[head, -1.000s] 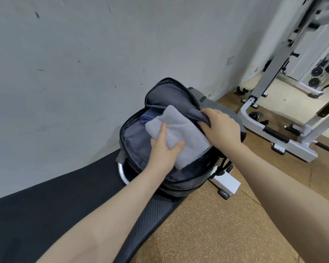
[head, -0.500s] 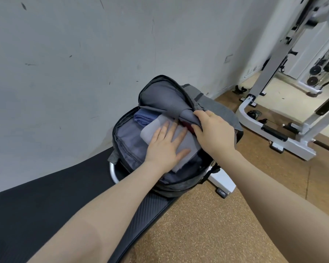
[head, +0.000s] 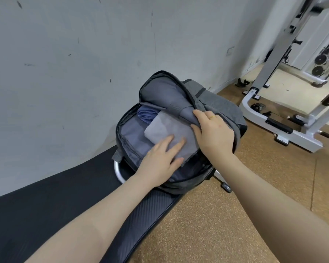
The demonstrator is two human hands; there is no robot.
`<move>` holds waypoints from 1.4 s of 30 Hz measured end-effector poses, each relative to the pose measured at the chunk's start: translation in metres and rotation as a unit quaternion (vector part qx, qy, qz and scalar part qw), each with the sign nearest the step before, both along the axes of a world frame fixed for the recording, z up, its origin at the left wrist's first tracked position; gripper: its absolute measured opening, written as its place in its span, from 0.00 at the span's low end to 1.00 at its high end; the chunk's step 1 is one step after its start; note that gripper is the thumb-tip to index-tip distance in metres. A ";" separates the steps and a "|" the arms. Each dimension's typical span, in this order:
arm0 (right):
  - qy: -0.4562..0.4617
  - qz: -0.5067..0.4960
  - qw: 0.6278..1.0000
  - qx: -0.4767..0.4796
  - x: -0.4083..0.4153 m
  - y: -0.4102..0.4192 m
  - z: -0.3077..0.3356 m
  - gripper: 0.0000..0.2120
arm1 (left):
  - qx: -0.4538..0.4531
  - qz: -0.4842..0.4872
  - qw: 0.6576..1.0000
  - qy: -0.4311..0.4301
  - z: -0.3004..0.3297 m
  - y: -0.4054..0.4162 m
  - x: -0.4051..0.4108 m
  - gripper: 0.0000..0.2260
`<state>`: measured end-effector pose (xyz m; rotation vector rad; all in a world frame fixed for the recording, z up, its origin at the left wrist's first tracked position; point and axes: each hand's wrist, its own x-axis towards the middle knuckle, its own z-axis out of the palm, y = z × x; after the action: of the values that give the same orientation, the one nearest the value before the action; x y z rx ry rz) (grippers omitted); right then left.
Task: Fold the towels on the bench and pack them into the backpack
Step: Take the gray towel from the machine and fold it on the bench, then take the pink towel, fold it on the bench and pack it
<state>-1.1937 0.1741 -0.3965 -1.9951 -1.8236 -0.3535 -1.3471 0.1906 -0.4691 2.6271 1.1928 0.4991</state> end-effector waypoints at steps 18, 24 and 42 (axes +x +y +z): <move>-0.046 0.028 0.995 0.089 -0.001 -0.005 -0.016 0.15 | 0.017 -0.004 1.000 0.021 -0.001 0.017 -0.001 0.30; -0.172 0.004 0.985 -0.011 -0.012 -0.007 -0.032 0.16 | 0.036 0.030 0.999 -0.009 0.019 0.012 -0.053 0.23; -0.032 0.108 0.944 -0.311 -0.009 -0.151 0.322 0.21 | -0.181 0.002 0.981 0.069 0.386 -0.103 -0.038 0.18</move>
<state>-1.2024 0.0236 -0.0748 -2.1399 -2.3825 0.2673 -1.3852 0.0874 -0.0831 2.3767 1.1970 0.0859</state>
